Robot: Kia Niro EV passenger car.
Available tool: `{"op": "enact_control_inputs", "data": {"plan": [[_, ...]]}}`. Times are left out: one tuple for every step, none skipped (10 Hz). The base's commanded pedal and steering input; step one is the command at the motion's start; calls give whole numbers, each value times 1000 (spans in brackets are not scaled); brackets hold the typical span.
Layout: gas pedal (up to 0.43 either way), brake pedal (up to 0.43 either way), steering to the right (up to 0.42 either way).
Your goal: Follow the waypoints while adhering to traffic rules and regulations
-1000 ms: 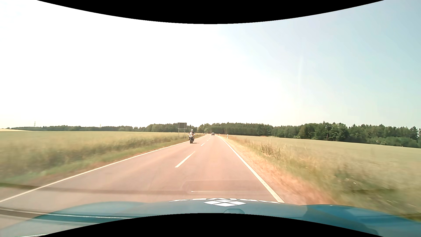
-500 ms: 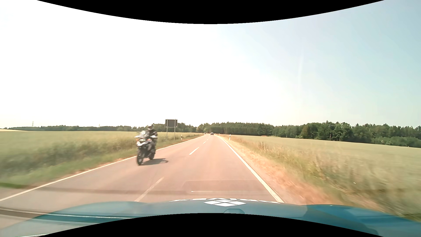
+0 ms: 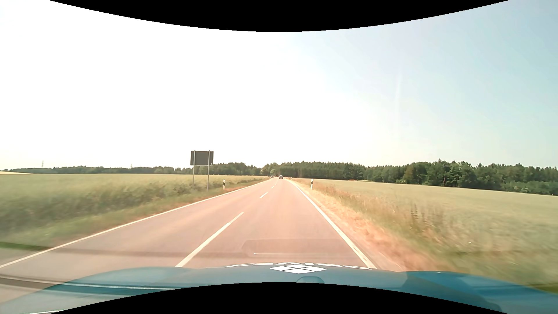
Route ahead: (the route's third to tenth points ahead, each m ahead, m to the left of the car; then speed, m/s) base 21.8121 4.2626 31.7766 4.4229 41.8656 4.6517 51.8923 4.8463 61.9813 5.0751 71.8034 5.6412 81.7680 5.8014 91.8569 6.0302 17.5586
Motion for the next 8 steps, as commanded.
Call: {"op": "enact_control_inputs", "data": {"plan": [[260,0,-2],[260,0,-2],[260,0,-1],[260,0,-1],[260,0,-1],[260,0,-2],[260,0,-1],[268,0,-1]]}}
